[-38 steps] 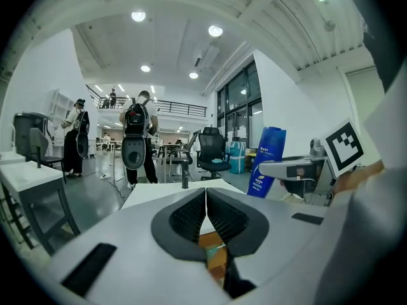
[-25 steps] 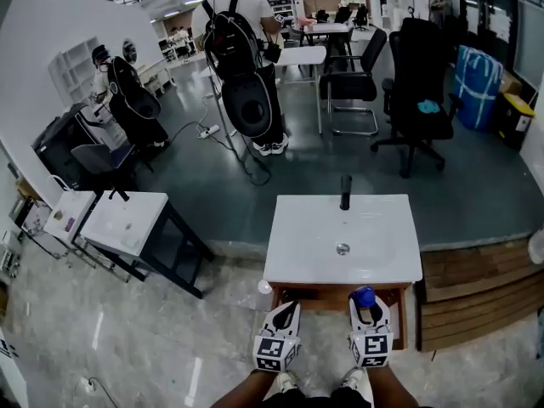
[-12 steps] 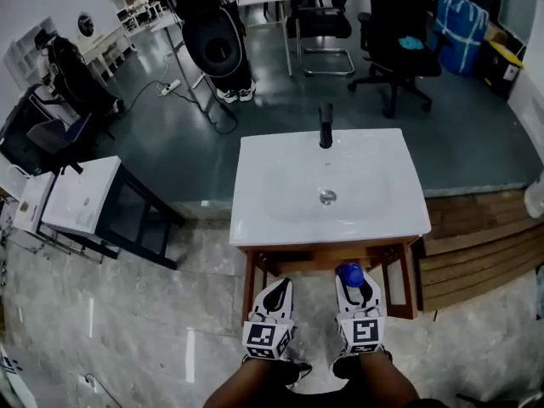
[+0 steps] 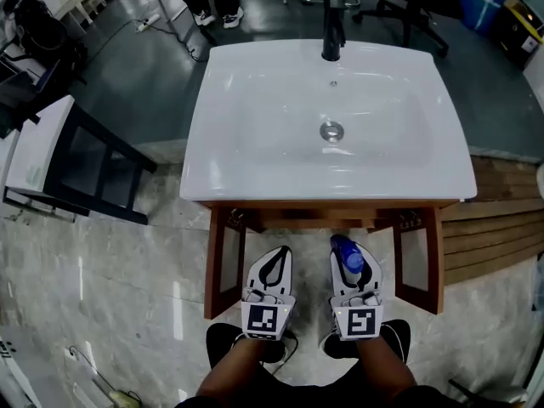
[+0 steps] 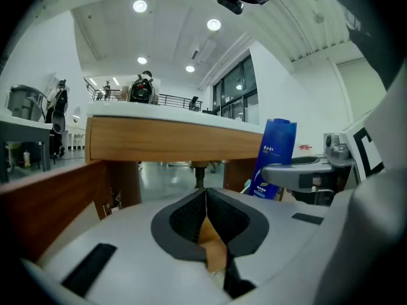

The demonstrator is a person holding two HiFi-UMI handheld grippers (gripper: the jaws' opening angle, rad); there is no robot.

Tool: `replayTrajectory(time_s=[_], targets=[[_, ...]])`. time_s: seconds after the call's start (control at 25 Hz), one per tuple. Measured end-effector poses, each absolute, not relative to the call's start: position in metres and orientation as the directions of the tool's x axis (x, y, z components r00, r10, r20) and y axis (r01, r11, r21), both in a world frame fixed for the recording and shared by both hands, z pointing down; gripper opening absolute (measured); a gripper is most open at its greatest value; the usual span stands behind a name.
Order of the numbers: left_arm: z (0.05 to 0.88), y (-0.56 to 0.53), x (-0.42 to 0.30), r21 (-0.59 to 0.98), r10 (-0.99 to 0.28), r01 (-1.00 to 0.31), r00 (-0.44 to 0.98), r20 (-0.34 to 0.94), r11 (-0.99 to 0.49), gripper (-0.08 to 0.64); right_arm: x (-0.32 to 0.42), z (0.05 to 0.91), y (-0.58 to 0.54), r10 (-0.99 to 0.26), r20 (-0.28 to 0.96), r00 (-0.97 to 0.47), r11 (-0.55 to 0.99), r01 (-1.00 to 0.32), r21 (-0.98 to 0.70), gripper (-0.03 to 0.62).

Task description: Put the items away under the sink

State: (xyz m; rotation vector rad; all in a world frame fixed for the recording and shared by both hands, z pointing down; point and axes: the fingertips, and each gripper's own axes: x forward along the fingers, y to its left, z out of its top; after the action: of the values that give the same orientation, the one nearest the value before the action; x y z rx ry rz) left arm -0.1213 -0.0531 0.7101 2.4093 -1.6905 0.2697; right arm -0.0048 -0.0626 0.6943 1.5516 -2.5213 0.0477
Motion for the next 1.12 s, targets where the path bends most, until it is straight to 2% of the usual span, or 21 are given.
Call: replayTrajectory(time_s=[0.24,0.52,1.12], targets=[[0.792,-0.079,-0.129,0.047,-0.922,-0.951,0.309,0.235,-0.307,0.021,-0.008,0.769,-0.084,-0.892,0.168,-0.419,0.433,-0.900,0.049,0.161],[0.873,-0.108,-0.133,0.033,-0.928,-0.948,0.318,0.195,-0.318,0.021,-0.016,0.825,-0.098,-0.907,0.094,-0.411,0.417,-0.908,0.047,0.161],[0.888,-0.100,-0.136,-0.020,-0.939,-0.947,0.316,0.136,-0.322,0.021,-0.045,0.823,-0.129,-0.891,0.032,-0.452,0.453,-0.889,0.063,0.161]])
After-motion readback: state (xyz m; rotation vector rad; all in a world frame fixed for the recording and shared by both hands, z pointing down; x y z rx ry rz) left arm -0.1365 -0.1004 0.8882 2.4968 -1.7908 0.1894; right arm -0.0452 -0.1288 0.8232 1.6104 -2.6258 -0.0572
